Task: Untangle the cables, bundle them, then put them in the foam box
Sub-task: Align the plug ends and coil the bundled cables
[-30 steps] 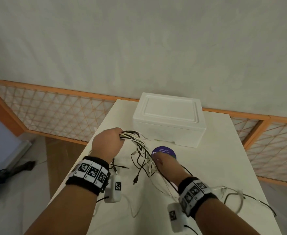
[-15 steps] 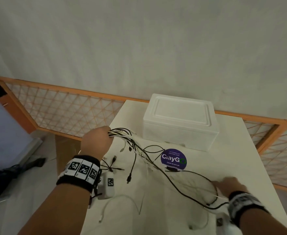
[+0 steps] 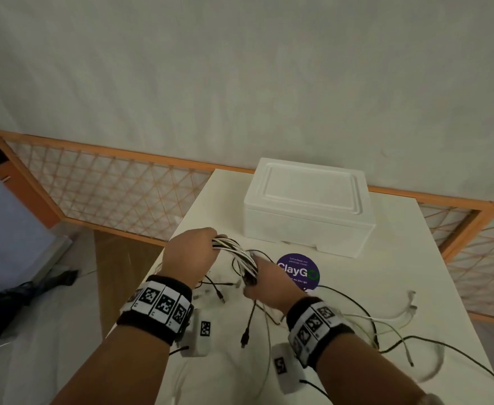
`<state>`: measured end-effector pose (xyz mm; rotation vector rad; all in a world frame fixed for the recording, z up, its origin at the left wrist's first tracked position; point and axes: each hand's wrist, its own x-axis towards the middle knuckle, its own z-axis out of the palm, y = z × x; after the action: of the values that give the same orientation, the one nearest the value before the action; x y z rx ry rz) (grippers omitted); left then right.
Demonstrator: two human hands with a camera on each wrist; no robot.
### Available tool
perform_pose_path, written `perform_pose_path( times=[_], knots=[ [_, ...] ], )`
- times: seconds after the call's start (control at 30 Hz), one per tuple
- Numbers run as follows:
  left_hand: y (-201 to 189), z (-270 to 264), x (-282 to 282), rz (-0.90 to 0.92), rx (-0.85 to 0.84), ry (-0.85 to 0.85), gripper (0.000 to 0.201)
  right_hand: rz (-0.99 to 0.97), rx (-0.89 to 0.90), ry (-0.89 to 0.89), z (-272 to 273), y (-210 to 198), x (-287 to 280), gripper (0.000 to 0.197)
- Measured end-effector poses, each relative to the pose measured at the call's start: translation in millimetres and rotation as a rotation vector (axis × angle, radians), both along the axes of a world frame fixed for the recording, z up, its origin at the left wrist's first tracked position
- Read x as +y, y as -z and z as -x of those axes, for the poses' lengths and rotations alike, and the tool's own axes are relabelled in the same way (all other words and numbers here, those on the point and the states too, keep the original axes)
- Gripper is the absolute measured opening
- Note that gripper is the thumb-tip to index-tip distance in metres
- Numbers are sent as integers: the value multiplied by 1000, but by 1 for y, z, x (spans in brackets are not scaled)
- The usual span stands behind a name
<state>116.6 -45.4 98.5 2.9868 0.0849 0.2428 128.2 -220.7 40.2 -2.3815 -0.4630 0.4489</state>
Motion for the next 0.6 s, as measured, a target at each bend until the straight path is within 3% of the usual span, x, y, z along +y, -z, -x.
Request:
perform_pose_path(
  times=[0.13, 0.2, 0.33, 0.43, 0.53, 0.6],
  knots=[
    [7, 0, 25, 40, 39, -67, 27, 390, 80, 20, 8, 39, -68, 29],
    [12, 1, 27, 5, 78, -54, 20, 468, 58, 105, 15, 49, -108, 14],
    [25, 0, 15, 9, 116, -44, 15, 674, -99, 228, 16, 42, -165, 10],
    [26, -7, 29, 87, 100, -103, 16, 882, -99, 408, 32, 37, -218, 14],
    [24, -8, 46, 119, 115, -149, 17, 918, 26, 621, 48, 41, -272, 16],
    [25, -6, 45, 87, 138, -132, 14, 891, 98, 623, 48, 36, -281, 17]
  ],
)
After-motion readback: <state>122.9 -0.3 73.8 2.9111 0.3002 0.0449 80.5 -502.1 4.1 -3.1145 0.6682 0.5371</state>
